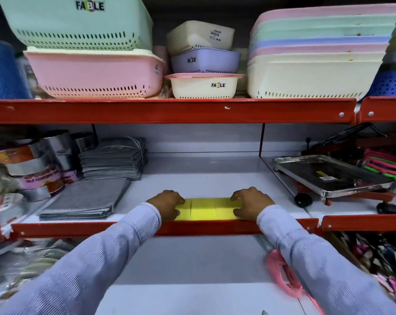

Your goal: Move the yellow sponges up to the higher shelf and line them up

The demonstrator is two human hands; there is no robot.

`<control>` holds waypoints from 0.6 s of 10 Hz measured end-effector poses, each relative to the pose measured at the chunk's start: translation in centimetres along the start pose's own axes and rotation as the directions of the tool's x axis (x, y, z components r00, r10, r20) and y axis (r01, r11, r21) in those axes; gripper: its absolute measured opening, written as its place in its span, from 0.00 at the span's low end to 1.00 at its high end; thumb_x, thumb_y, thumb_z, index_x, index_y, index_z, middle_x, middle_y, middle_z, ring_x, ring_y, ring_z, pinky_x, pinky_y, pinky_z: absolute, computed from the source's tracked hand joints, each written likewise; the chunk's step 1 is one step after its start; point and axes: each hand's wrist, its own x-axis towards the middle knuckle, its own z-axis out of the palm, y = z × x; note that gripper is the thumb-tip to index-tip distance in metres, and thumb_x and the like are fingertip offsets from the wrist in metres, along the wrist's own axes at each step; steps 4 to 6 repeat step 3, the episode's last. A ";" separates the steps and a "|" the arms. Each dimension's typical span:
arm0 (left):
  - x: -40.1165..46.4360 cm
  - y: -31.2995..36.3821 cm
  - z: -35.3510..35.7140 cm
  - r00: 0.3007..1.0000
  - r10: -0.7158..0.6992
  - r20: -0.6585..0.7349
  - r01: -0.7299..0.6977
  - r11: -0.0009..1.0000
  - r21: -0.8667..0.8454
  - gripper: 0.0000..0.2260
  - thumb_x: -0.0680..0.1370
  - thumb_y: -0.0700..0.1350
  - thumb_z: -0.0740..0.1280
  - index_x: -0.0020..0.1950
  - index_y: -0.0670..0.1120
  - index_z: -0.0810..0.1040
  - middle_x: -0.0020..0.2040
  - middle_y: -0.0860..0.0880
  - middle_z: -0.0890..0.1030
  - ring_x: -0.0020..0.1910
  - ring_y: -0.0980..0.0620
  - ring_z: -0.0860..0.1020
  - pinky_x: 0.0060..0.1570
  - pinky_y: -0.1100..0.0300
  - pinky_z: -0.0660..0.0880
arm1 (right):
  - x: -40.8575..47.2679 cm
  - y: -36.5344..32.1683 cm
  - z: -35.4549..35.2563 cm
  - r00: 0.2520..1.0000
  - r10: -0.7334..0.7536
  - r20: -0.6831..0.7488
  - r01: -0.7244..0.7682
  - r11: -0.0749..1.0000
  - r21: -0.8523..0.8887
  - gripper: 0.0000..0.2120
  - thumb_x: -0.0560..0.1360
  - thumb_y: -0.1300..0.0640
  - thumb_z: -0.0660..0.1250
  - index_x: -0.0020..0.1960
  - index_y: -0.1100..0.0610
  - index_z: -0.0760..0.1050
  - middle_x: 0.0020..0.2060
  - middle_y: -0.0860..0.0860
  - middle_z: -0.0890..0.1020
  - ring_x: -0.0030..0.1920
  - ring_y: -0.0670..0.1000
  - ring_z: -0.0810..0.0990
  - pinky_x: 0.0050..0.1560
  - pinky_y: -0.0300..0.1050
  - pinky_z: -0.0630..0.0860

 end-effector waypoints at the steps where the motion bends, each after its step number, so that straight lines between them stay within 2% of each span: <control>1: -3.2 1.9 -2.0 0.924 0.098 -0.369 -0.103 0.995 0.006 0.17 0.78 0.49 0.65 0.67 0.52 0.75 0.68 0.51 0.77 0.68 0.48 0.74 0.66 0.52 0.73 | -3.1 -1.9 -1.9 0.865 -0.132 -0.484 0.152 0.988 0.003 0.16 0.72 0.51 0.66 0.59 0.45 0.77 0.59 0.47 0.82 0.60 0.53 0.79 0.56 0.50 0.78; 2: -7.0 4.1 -6.2 0.520 0.288 -0.805 -0.297 0.944 0.146 0.14 0.77 0.49 0.66 0.61 0.49 0.81 0.61 0.51 0.83 0.58 0.48 0.81 0.56 0.50 0.79 | -6.4 -4.3 -6.8 0.399 -0.245 -0.884 0.354 0.930 -0.098 0.16 0.74 0.53 0.66 0.61 0.50 0.78 0.57 0.49 0.83 0.57 0.52 0.80 0.52 0.50 0.80; 3: -8.7 5.8 -10.8 0.250 0.352 -0.902 -0.224 0.927 0.299 0.21 0.77 0.52 0.64 0.69 0.47 0.75 0.72 0.46 0.74 0.71 0.46 0.72 0.68 0.46 0.70 | -8.0 -6.9 -11.5 0.277 -0.259 -0.925 0.277 0.943 -0.182 0.29 0.75 0.47 0.62 0.74 0.49 0.64 0.74 0.53 0.68 0.75 0.55 0.64 0.72 0.55 0.66; 6: -8.7 5.8 -10.8 0.250 0.352 -0.902 -0.224 0.927 0.299 0.21 0.77 0.52 0.64 0.69 0.47 0.75 0.72 0.46 0.74 0.71 0.46 0.72 0.68 0.46 0.70 | -8.0 -6.9 -11.5 0.277 -0.259 -0.925 0.277 0.943 -0.182 0.29 0.75 0.47 0.62 0.74 0.49 0.64 0.74 0.53 0.68 0.75 0.55 0.64 0.72 0.55 0.66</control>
